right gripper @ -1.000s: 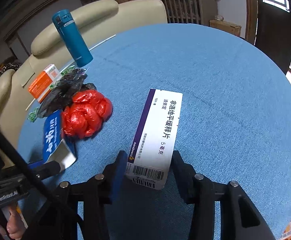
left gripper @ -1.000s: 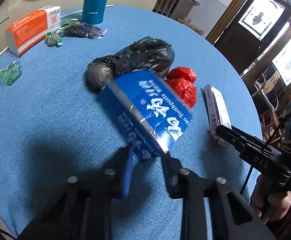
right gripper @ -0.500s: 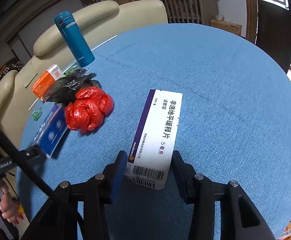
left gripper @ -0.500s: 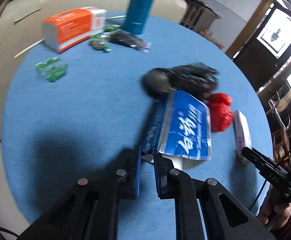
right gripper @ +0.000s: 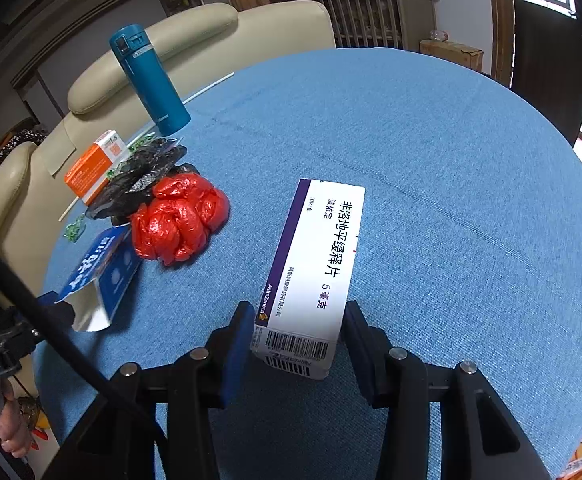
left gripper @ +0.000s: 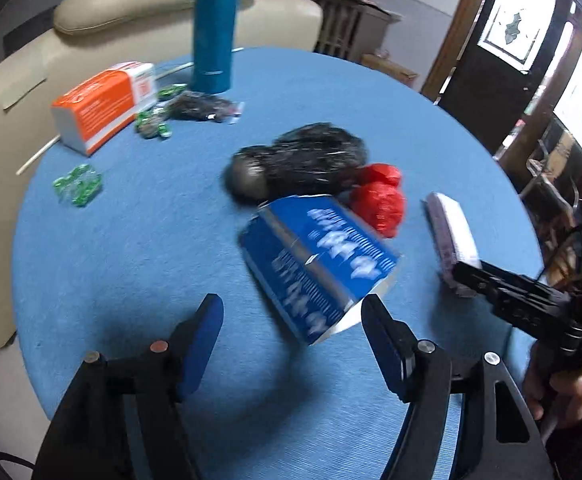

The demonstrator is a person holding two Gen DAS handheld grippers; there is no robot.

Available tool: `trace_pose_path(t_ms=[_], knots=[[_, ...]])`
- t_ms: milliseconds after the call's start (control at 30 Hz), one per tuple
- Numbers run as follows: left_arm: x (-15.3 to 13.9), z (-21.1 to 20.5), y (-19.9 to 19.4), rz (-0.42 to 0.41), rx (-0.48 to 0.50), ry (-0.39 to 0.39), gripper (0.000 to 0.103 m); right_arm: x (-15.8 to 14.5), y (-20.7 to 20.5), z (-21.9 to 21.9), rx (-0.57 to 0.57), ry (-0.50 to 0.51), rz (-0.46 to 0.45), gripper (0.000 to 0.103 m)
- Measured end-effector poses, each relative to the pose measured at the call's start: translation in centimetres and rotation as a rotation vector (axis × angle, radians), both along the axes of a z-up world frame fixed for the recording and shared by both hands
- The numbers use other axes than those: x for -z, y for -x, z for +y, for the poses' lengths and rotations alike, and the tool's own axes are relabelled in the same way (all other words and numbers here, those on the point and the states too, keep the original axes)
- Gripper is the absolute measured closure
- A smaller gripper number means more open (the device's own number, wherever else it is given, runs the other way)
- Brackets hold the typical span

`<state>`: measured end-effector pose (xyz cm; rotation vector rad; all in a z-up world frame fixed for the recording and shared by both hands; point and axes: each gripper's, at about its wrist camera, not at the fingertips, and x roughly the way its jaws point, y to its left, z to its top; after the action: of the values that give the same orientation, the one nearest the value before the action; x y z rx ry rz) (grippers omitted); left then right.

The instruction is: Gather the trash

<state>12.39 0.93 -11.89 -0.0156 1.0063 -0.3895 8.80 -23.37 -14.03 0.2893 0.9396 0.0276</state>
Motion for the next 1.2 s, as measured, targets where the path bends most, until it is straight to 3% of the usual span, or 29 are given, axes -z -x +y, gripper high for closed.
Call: trace_pose_path(t_ms=[200, 333, 633, 867, 1000, 1200], knots=[[0.5, 1.4, 0.2, 0.034, -0.05, -0.002, 0.031, 0.0, -0.1, 0.1, -0.007, 0.014, -0.003, 0.055], [0.6, 2.1, -0.3, 0.093, -0.098, 0.097, 0.031, 0.0, -0.1, 0.2, -0.005, 0.015, -0.007, 0.055], [0.4, -2.3, -1.6, 0.167, -0.109, 0.137, 0.031, 0.1, 0.3, 0.2, 0.001, 0.013, -0.016, 0.054], [1.3, -4.5, -3.1, 0.18, -0.13, 0.039, 0.03, 0.1, 1.6, -0.5, 0.016, 0.042, -0.032, 0.055], [1.9, -4.1, -3.3, 0.208, -0.18, 0.071, 0.028, 0.1, 2.3, -1.5, 0.037, 0.042, -0.033, 0.055], [2.3, -5.4, -3.3, 0.222, -0.182, 0.012, 0.026, 0.1, 2.3, -1.5, 0.04, 0.051, -0.038, 0.055]])
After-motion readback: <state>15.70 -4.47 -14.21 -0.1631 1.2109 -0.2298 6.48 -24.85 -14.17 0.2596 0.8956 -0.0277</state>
